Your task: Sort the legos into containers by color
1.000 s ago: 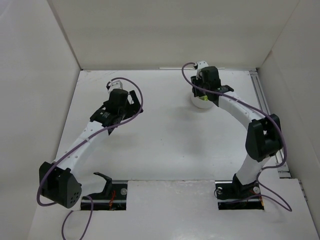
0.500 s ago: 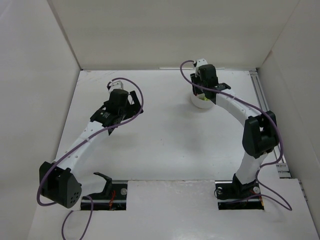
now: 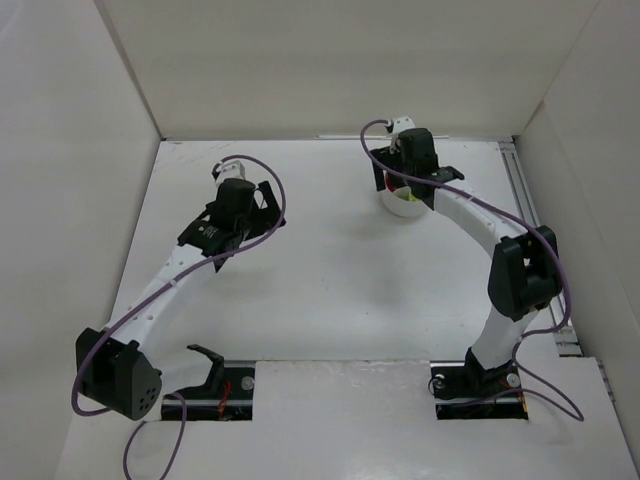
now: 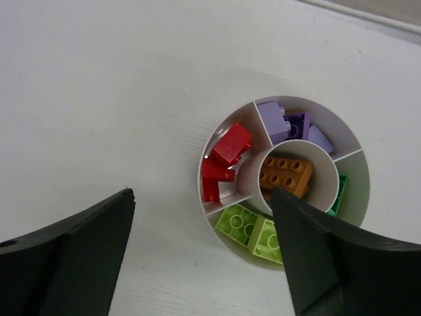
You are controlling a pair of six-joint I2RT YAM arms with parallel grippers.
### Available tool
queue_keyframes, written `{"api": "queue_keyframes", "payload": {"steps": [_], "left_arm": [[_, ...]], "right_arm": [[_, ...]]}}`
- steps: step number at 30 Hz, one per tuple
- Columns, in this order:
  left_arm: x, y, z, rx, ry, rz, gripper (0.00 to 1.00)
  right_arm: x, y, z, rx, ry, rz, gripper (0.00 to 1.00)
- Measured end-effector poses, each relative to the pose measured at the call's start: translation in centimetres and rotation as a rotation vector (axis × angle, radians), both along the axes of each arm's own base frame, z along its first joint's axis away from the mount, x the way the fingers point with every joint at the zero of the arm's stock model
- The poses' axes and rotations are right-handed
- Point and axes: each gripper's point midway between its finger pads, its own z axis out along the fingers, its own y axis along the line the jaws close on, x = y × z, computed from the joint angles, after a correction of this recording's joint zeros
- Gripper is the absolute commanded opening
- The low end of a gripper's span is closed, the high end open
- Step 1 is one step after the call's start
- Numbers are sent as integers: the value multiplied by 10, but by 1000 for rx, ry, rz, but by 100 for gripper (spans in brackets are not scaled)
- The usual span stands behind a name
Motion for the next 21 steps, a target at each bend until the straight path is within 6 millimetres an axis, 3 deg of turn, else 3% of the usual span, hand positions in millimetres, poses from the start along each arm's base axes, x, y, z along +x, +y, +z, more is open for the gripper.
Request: {"api": "queue_keyframes", "payload": {"steps": [1,5,10,14,18,21], "left_arm": [[-1,1,3,-2,-7,1,100],[-5,4,13,-9,-34,10,100],[-11,12,22,-11,-53,42,100],[-19,21,29,-9,-68,80,100],[-30,32,40,-14,-93,120,100],[-35,38,43,-16,-96,140,100]], "right_arm": [[-3,0,6,13,-7,2,100],[-24,-15,45,99,-65,-7,100],[-61,-89,88,206,-171,-167,100],[-103,-145,85,215,-205,-347,100],[-135,-172,74,202,-201,-452,100],[-146,-186,68,188,-188,-509,100]]}}
